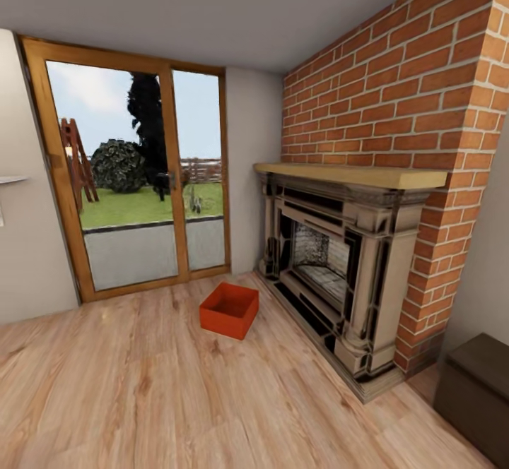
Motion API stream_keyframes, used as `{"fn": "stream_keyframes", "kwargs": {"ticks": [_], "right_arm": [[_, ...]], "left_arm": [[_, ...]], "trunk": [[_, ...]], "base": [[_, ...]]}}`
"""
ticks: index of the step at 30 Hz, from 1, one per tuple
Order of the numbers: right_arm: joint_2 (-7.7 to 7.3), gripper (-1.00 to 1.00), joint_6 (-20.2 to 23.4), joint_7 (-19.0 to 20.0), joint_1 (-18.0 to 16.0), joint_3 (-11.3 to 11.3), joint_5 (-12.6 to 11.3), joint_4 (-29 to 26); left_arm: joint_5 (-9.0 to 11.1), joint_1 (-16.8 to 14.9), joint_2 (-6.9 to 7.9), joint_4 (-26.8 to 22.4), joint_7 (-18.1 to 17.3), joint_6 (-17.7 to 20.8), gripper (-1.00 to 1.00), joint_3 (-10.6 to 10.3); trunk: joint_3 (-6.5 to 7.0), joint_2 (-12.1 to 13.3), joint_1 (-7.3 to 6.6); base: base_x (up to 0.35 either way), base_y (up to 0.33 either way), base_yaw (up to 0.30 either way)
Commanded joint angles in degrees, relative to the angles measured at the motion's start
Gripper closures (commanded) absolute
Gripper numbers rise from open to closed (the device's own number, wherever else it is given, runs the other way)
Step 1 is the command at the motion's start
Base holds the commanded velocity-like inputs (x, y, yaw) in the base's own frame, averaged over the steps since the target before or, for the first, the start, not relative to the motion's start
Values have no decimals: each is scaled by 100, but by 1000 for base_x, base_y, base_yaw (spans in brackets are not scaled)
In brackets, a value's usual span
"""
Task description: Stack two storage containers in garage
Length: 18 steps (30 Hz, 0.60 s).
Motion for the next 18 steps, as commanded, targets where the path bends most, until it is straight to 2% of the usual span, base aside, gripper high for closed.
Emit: {"fn": "stream_keyframes", "kwargs": {"ticks": [1,11,18], "right_arm": [[-1,-100,-23,-31,-8,43,27,18],[-8,-100,-22,-39,-8,43,27,18],[-9,-100,-23,-31,-8,42,27,18]], "left_arm": [[24,-4,0,3,10,-16,-100,-12],[24,-4,1,3,10,-19,-100,-12],[24,-4,1,3,10,-21,-100,-12]], "trunk": [[-7,-4,4],[-7,-4,4],[-7,-4,4]], "base": [[322,0,2],[322,20,0],[322,139,0]]}}
